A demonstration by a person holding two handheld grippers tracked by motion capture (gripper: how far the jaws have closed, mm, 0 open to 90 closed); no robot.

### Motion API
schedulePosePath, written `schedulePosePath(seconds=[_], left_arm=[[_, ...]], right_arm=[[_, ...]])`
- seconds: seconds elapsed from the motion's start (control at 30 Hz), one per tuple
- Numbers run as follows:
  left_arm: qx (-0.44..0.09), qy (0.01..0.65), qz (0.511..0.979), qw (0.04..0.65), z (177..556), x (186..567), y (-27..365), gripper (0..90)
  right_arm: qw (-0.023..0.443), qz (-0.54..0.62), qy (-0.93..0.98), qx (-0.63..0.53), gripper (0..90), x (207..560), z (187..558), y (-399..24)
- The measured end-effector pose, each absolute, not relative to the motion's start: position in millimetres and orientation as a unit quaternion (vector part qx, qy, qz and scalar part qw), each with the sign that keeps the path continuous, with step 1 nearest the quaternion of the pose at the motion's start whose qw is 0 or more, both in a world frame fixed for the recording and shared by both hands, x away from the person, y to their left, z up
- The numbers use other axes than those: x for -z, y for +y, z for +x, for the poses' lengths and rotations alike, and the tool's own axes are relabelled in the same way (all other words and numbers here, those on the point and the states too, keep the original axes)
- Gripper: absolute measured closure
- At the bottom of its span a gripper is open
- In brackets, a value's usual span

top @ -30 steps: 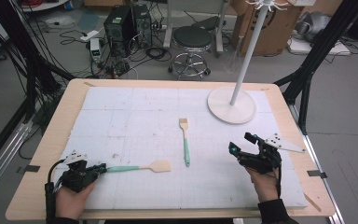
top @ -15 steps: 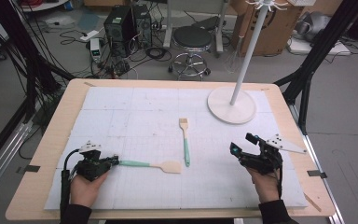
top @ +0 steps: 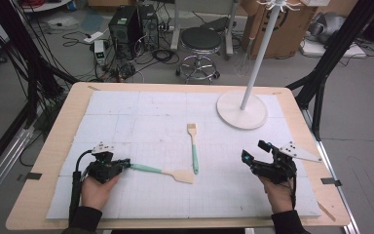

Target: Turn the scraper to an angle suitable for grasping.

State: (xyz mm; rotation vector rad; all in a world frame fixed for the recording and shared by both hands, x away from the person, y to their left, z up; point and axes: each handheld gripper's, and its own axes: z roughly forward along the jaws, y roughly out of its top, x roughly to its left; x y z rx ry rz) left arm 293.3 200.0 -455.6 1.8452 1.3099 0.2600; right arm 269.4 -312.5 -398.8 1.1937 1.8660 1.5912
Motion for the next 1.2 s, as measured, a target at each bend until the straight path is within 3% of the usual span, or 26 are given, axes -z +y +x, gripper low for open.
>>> schedulePosePath(seconds=[0.47,0.7,1.2], left_arm=[[-0.104,0.505,0.749,0.417,301,455,183,90.0],[-0.076,0.500,0.749,0.428,302,456,181,90.0],[-0.062,0.469,0.770,0.428,296,456,138,90.0]], right_arm=[[0.209,0.438,0.663,-0.570,15.7,401,267,-318],[0.211,0.439,0.663,-0.568,15.7,401,266,-318],[0.215,0.440,0.662,-0.567,15.7,401,265,-321]])
